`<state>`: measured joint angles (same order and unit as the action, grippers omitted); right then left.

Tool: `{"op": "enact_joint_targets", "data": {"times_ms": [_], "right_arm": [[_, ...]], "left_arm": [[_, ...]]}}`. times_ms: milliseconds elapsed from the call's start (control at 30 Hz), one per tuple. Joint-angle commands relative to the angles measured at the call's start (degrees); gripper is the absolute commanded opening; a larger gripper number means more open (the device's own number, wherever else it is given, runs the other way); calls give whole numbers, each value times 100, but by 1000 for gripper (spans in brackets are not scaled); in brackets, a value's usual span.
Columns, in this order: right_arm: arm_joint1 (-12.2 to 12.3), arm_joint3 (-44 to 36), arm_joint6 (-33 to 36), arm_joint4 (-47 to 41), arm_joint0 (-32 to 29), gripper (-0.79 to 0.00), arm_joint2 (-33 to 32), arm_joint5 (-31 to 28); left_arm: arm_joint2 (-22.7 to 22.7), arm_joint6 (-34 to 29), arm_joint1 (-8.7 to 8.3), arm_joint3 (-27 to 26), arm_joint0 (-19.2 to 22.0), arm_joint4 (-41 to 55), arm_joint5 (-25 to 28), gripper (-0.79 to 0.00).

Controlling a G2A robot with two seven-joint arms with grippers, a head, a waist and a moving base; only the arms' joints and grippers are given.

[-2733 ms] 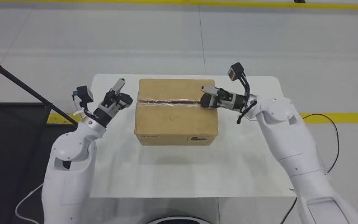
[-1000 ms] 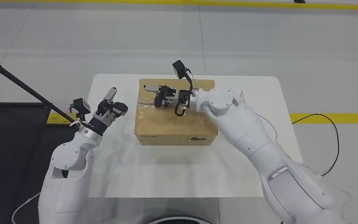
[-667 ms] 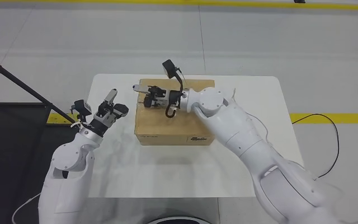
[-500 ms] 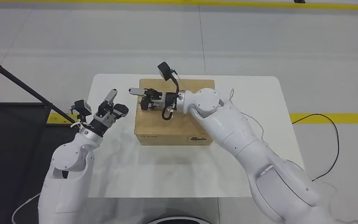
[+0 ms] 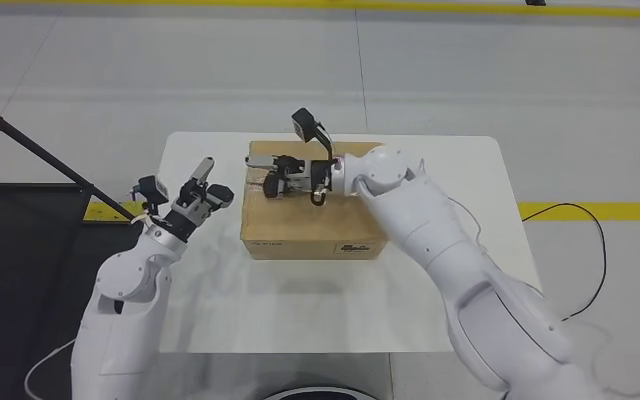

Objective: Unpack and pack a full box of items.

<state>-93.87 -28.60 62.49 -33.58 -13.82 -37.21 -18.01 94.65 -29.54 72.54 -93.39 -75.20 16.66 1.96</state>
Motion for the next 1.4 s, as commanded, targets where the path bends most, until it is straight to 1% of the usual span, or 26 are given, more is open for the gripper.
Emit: {"op": "enact_joint_targets", "data": {"times_ms": [0,267,367,500,667,800,1000,1167,1367], "right_arm": [[60,2,69,75,9,0,-83,4],[345,-200,64,567,-110,0,-368,233],[501,-351,122,663,-205,0,-575,214],[750,-720,9,899,-415,0,-900,231],[1115,-1567,-44,1237,-913,0,-1412,483],[1399,-2431,-145,1563,-1440,0,-1890,849],[1735,-3598,-328,1974,-2230,0,-2627,1370],[1924,-4077,-417,2073,-2680,0,-3196,1620],[2052,-4240,-521,2072,-2955,0,-3610,1754]], "left_arm": [[-33,-23,-5,27,36,0,3,0],[-102,-53,-30,89,134,2,18,0],[-102,-71,-42,96,141,4,20,0],[-110,-98,-57,76,146,14,17,0],[-155,-136,-72,53,172,18,24,0],[-178,-161,-85,47,183,17,31,0],[-200,-181,-106,8,174,12,41,0],[-171,-175,-125,-65,109,24,39,0],[-153,-176,-148,-135,46,21,52,0]]}}
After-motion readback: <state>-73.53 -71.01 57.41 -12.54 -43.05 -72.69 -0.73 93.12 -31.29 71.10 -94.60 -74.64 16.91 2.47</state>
